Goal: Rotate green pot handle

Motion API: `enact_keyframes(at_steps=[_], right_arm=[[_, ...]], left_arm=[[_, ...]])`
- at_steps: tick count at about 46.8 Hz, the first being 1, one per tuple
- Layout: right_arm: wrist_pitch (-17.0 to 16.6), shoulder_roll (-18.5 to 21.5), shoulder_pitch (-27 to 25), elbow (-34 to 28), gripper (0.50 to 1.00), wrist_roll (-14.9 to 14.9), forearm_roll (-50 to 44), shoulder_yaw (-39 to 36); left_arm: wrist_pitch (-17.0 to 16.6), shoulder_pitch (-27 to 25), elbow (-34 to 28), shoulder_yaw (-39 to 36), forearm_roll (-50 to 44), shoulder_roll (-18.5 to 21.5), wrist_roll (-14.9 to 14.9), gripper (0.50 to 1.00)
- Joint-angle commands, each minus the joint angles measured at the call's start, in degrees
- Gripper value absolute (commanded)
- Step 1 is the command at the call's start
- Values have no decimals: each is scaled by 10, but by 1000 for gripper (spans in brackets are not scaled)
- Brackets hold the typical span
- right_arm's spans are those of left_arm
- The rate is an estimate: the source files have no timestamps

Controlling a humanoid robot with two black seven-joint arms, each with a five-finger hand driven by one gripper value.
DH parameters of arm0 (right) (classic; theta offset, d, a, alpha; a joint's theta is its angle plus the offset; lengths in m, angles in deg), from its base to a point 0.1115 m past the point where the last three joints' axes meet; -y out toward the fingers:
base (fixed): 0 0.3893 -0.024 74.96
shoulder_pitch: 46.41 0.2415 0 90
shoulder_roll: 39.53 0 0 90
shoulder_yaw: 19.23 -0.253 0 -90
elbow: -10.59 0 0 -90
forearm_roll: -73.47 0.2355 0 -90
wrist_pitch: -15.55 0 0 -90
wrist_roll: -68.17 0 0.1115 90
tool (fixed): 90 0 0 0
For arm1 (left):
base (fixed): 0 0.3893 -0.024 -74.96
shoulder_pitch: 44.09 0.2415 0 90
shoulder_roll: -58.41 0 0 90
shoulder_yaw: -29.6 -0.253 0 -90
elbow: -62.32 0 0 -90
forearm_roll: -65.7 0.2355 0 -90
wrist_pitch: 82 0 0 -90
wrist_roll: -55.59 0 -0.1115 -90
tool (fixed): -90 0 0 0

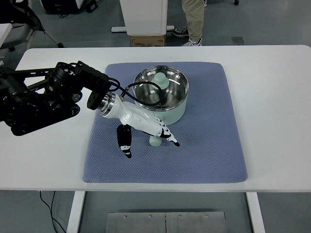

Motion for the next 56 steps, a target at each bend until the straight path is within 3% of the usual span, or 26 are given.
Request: enact_keyframes(at_steps=[1, 56], right_arm=[[0, 0, 0, 0, 1000, -1, 0, 0], [0, 0, 0, 0, 1000, -1, 0, 0]], left_arm=[[0, -3, 0, -3, 2, 2, 0, 1000], [0, -36, 8, -54, 106, 33, -2, 1000]])
